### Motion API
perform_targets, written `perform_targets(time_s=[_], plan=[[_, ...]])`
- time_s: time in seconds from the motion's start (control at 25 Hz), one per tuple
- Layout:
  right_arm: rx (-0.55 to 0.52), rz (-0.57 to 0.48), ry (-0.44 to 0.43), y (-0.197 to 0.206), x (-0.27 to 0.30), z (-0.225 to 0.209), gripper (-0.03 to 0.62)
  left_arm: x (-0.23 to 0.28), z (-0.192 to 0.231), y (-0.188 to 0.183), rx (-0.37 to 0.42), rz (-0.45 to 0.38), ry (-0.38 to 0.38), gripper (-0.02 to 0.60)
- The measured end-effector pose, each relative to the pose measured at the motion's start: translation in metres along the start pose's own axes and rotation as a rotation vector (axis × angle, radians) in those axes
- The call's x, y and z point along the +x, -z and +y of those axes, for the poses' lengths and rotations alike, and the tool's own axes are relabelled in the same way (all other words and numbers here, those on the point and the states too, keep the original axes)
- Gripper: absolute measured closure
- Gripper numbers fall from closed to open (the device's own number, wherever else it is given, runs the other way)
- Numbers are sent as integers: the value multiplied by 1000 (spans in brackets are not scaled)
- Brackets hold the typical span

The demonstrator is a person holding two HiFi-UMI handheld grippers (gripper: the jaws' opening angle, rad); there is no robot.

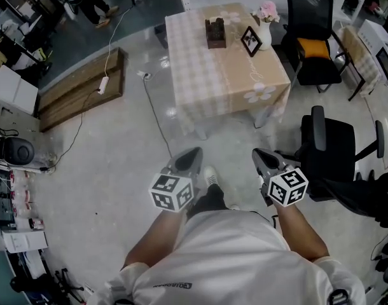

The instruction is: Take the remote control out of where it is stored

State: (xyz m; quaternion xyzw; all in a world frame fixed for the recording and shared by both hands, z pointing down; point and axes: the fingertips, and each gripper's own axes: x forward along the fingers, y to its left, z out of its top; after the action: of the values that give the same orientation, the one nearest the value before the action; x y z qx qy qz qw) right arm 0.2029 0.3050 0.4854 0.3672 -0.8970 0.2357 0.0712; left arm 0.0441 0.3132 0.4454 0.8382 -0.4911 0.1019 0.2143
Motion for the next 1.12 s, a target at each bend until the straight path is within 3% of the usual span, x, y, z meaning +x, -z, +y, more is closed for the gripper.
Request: perform_targets(time_s=[0.32,0.68,0.84,1.12], plan=[[-14,1,25,-51,70,-23,588,49,64,-54,3,-16,23,577],[-43,-5,78,-94,156,-43,588,87,135,-100,70,-21,66,577],[-67,-17,97,-111,186,-43,588,96,162,-113,100,-26,78,577],[-81,16,127,-117,208,-49,588,109,190,-121,74,-33,86,577]])
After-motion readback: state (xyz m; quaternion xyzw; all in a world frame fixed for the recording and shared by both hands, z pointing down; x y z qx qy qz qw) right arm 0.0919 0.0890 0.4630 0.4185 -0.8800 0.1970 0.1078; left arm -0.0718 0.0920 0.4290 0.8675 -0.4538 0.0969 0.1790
